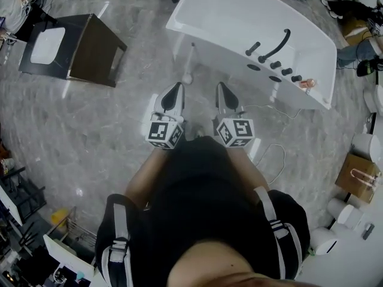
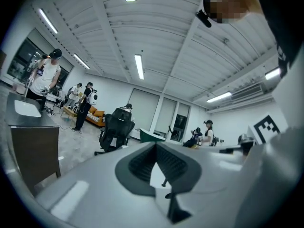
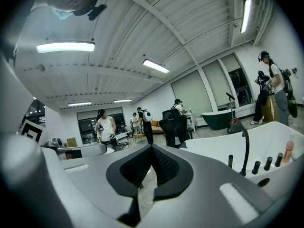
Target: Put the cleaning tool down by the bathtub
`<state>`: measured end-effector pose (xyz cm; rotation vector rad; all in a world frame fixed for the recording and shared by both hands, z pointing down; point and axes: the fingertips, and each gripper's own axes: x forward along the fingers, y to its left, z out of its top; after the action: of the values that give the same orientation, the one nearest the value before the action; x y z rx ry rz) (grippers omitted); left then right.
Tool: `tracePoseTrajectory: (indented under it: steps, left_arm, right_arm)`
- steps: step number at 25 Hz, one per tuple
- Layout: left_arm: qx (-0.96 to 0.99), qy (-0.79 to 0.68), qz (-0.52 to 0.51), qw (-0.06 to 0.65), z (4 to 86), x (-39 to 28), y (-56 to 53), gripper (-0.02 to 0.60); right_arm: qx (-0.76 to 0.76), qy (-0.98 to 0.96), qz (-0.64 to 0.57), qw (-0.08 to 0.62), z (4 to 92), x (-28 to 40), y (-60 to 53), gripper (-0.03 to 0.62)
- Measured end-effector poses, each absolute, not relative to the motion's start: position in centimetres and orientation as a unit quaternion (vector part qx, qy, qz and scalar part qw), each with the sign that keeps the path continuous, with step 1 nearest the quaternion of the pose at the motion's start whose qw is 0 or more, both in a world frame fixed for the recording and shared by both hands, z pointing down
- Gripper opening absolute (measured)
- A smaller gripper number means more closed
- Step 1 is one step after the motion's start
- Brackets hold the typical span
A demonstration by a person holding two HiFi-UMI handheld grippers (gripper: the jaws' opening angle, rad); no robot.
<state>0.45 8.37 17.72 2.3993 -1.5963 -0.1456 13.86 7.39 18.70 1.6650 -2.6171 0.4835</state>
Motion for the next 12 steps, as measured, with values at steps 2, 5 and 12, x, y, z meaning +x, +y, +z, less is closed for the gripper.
tracePoseTrajectory:
  steps: [2,5,12]
  left_arm:
    - [0.824,-0.55,-0.053,0.127,17.5,0.5,8.5,0.008]
    - [0.825,-0.551,-0.052,0.115,16.9,0.7,8.7,0.008]
    - [0.826,-0.554,-0.052,0.09,15.8,1.3,8.7,0.008]
  right_arm:
    - [0.531,-0.834,0.146,0.001,18.2,14.0,7.6,0.0]
    - [0.531,-0.838,0.123,0.007,17.4,14.1,8.0,-0.002]
    - [0.518,-0.85,0.098,0.009,16.1,13.9,8.0,-0.002]
